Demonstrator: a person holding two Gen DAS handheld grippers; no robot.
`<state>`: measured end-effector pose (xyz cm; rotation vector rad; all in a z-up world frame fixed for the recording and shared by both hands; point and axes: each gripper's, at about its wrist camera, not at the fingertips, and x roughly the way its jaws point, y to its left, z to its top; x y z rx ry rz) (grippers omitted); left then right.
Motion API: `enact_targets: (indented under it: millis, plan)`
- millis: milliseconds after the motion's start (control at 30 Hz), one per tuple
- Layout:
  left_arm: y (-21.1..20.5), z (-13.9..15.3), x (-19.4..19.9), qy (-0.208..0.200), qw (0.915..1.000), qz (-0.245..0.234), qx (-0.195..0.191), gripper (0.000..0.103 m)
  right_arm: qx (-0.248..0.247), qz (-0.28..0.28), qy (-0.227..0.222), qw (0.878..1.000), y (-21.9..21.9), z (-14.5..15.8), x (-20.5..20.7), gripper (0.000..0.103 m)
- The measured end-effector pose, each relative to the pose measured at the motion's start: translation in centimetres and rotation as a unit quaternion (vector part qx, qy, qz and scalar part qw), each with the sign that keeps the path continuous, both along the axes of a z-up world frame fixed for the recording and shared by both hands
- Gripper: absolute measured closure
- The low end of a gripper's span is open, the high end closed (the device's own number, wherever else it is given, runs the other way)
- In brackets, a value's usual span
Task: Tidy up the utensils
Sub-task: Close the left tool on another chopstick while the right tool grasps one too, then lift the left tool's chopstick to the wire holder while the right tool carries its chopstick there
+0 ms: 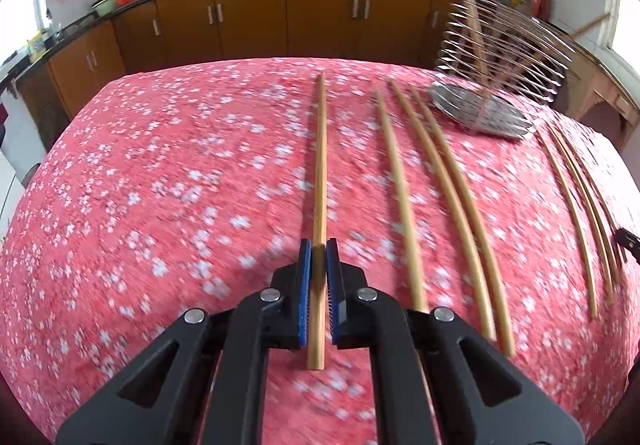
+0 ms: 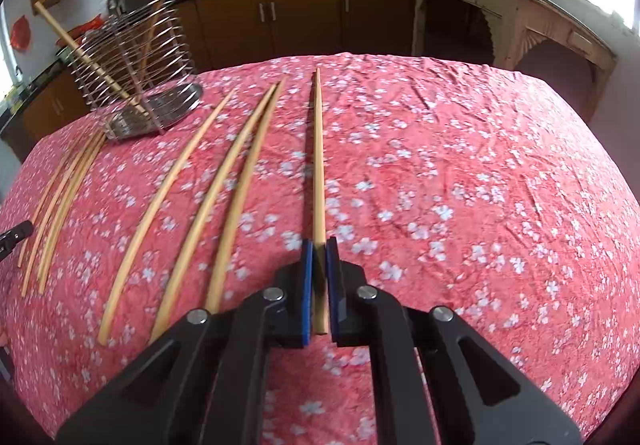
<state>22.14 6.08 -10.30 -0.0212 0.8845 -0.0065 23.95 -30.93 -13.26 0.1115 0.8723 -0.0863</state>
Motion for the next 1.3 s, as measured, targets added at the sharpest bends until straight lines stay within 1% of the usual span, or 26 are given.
enact_targets:
  millis: [167, 267, 333, 433, 633, 733, 1300]
  plan:
    - [1.2, 0.0, 0.4, 0.000, 0.9999, -0.010, -0.009, 0.095, -0.001, -0.011, -0.002, 1.000, -1.0, 0.1, 0.4, 0.095]
    - [1.8, 0.1, 0.2, 0.000, 0.9996, -0.014, -0.023, 0.094, -0.007, -0.011, -0.006, 1.000, -0.7, 0.0, 0.2, 0.094]
    - [1.9, 0.1, 0.1, 0.000, 0.9996, -0.015, -0.025, 0.093, -0.008, -0.011, -0.006, 1.000, -0.6, 0.0, 0.1, 0.094]
    - [1.5, 0.3, -0.1, 0.000, 0.9997, -0.019, -0.017, 0.090, -0.010, -0.011, -0.006, 1.000, -0.4, 0.0, 0.0, 0.094]
    - [0.1, 0.1, 0.1, 0.002, 0.9997, -0.019, 0.012, 0.089, -0.016, -0.012, -0.005, 1.000, 0.3, 0.1, -0.2, 0.094]
    - [-0.1, 0.1, 0.3, 0.002, 0.9997, -0.020, 0.016, 0.089, -0.015, -0.012, -0.005, 1.000, 0.4, 0.1, -0.2, 0.094]
    - [0.0, 0.1, 0.4, 0.002, 0.9997, -0.022, 0.009, 0.087, -0.016, -0.011, -0.005, 1.000, 0.6, 0.2, -0.1, 0.094]
